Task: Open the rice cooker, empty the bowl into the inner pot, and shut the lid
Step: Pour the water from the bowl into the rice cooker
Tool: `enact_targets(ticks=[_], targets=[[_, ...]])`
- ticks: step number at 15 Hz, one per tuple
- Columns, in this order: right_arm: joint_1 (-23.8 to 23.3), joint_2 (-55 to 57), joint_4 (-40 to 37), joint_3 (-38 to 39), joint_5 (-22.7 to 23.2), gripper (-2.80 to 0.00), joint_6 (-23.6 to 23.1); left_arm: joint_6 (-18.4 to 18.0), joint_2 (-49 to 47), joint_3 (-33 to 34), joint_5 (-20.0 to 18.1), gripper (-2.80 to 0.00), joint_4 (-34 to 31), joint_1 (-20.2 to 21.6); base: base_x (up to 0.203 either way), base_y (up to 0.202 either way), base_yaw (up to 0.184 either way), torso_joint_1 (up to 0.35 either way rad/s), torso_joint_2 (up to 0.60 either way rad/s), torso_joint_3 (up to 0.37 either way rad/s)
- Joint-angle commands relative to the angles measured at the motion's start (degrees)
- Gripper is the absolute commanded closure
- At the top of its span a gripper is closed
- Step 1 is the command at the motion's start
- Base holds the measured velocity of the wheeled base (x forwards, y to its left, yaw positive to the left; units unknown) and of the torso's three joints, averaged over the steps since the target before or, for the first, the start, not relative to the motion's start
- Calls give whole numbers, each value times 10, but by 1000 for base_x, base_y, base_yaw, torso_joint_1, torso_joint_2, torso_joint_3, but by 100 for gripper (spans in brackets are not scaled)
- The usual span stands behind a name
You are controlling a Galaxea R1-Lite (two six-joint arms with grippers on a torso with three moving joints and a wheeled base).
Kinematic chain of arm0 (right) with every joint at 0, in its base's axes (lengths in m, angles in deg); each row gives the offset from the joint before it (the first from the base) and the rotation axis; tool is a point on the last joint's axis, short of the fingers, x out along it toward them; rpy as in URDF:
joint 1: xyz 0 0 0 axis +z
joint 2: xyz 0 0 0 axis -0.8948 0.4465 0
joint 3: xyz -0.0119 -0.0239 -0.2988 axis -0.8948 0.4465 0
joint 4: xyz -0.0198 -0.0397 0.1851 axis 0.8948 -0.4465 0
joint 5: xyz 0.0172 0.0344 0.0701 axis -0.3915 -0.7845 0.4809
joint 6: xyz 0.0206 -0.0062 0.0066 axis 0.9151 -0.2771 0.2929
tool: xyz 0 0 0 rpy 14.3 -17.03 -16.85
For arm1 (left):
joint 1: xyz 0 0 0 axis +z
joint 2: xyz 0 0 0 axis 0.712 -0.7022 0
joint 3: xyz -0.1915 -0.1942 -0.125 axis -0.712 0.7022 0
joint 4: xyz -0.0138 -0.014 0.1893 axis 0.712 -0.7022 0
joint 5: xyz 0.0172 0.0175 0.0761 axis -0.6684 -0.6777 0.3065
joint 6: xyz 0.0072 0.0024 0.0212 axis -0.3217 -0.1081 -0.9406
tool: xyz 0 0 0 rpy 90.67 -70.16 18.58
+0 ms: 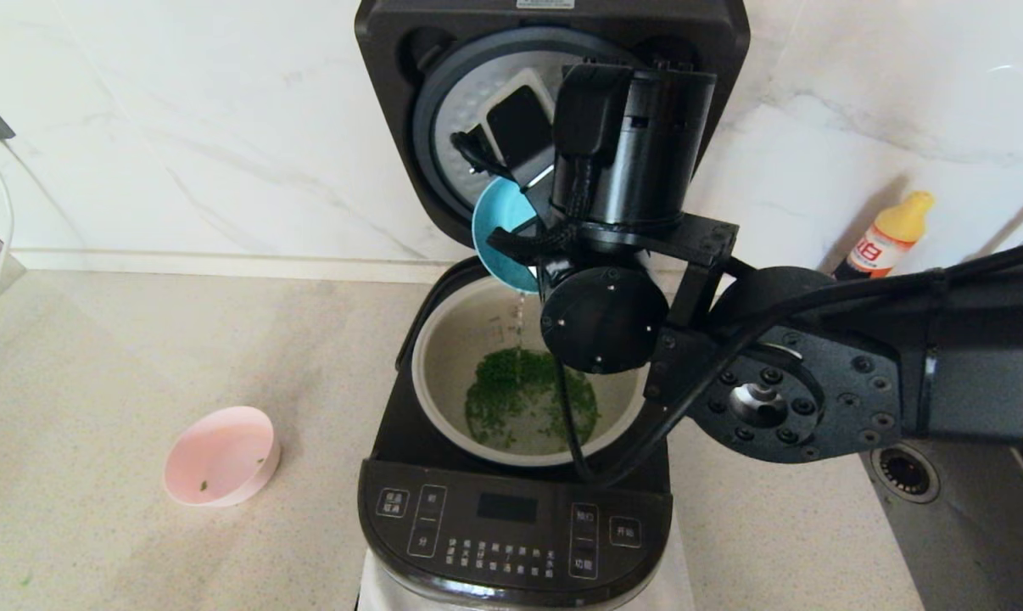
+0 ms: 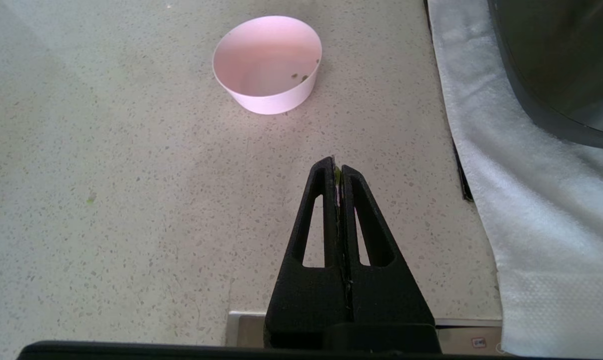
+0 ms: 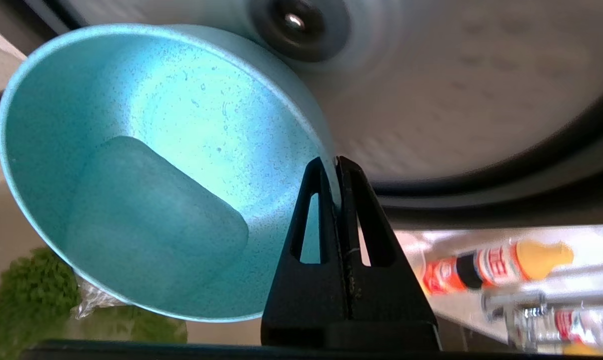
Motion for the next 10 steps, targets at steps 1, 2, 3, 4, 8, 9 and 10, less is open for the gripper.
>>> enact_targets(ticks=[1, 2, 3, 4, 8, 9, 10], targets=[[-1, 6, 65, 29, 10, 0, -23, -1, -1, 0, 0, 0, 0, 0, 0, 0, 0, 0, 0, 0], [-3, 6, 85, 37, 14, 0, -28, -1, -1, 0, 0, 0, 0, 0, 0, 0, 0, 0, 0, 0], [-5, 6, 94, 41, 17, 0, -28, -1, -1, 0, 0, 0, 0, 0, 0, 0, 0, 0, 0, 0], [-5, 6, 104, 43, 20, 0, -28, -1, -1, 0, 0, 0, 0, 0, 0, 0, 0, 0, 0, 0], [-9, 14, 181, 68, 41, 0, -29, -1, -1, 0, 0, 0, 0, 0, 0, 0, 0, 0, 0, 0], [-11, 15, 209, 83, 47, 0, -30, -1, -1, 0, 0, 0, 0, 0, 0, 0, 0, 0, 0, 0], [-12, 16, 238, 98, 53, 0, -30, -1, -1, 0, 0, 0, 0, 0, 0, 0, 0, 0, 0, 0]])
